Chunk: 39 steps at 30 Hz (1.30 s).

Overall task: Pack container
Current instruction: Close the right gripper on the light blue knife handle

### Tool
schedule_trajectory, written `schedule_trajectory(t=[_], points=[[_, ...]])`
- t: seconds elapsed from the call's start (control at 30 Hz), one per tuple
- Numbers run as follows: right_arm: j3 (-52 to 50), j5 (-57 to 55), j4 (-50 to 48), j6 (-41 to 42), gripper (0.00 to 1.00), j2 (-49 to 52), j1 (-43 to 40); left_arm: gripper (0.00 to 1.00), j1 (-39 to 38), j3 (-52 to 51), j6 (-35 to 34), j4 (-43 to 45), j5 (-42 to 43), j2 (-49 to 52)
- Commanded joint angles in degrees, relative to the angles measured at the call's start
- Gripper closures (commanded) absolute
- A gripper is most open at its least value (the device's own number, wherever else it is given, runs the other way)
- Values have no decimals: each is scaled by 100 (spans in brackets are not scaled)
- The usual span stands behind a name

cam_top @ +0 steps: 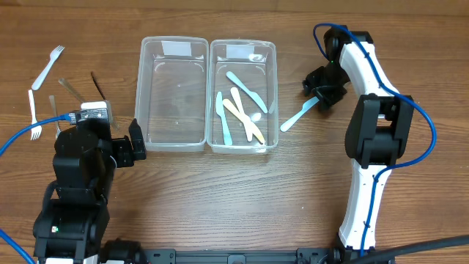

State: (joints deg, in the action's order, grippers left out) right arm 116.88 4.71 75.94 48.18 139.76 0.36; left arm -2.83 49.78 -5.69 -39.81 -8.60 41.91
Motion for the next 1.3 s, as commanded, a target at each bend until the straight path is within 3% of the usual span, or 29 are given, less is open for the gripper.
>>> schedule_trajectory(t=[0.0, 0.23, 0.8, 1.1, 1.27], points=[[-188, -101, -70, 2, 54, 76, -44, 0, 57, 142, -76, 20, 74, -2], [-188, -101, -81, 2, 69, 79, -44, 0, 57, 142, -76, 20, 74, -2], [-186, -105, -199, -20, 80, 76, -44, 0, 57, 142, -76, 20, 72, -2], [-168, -267, -223, -221, 96, 76, -44, 0, 57, 142, -76, 20, 72, -2], [59, -411, -208, -481, 96, -22, -44, 0, 57, 142, -74, 20, 70, -2]])
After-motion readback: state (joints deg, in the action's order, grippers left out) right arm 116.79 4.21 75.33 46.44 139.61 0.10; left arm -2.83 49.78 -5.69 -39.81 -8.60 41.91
